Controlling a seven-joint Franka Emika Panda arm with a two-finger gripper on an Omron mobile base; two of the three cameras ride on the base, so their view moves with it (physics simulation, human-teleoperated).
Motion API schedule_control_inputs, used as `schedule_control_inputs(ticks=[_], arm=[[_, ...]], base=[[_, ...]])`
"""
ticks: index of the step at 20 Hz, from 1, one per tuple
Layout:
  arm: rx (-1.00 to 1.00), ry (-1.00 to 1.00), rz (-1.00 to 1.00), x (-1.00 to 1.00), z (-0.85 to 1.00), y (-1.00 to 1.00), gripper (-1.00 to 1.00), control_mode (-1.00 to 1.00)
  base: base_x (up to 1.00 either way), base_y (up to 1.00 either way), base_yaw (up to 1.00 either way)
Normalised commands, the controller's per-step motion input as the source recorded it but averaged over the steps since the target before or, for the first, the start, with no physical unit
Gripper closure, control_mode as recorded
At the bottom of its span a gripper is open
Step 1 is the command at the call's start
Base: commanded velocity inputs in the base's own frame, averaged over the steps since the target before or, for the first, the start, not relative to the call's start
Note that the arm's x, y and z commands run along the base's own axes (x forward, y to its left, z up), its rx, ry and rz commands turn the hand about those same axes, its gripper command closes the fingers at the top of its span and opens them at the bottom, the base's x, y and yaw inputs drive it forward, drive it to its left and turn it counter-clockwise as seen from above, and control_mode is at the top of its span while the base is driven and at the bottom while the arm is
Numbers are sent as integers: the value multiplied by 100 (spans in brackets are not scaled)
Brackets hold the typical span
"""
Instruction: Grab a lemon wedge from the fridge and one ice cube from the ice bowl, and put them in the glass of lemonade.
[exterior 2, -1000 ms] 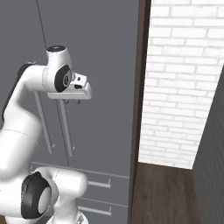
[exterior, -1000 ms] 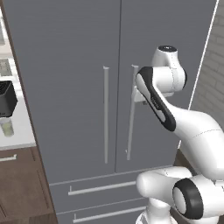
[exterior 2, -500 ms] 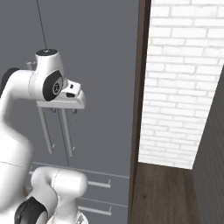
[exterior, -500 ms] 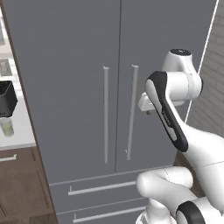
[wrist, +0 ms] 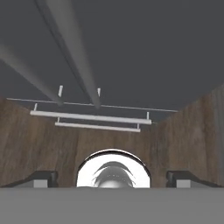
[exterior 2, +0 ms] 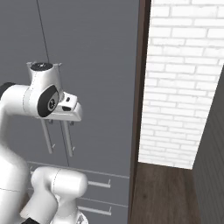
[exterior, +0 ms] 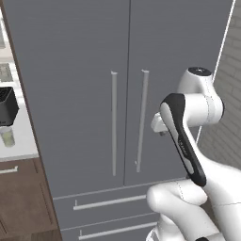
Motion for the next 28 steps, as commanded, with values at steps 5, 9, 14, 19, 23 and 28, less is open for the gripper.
schedule_control_inputs(ticks=[5,9,14,19,23,28], arm=[[0,0,0,0,0,0,-100,100],[0,0,0,0,0,0,-100,100],[0,0,0,0,0,0,-100,100],[0,0,0,0,0,0,-100,100],[0,0,0,0,0,0,-100,100],[0,0,0,0,0,0,-100,100]], base=[[-58,93,0],[-20,100,0],[42,100,-12],[71,100,-16],[39,100,-7],[11,100,-5]])
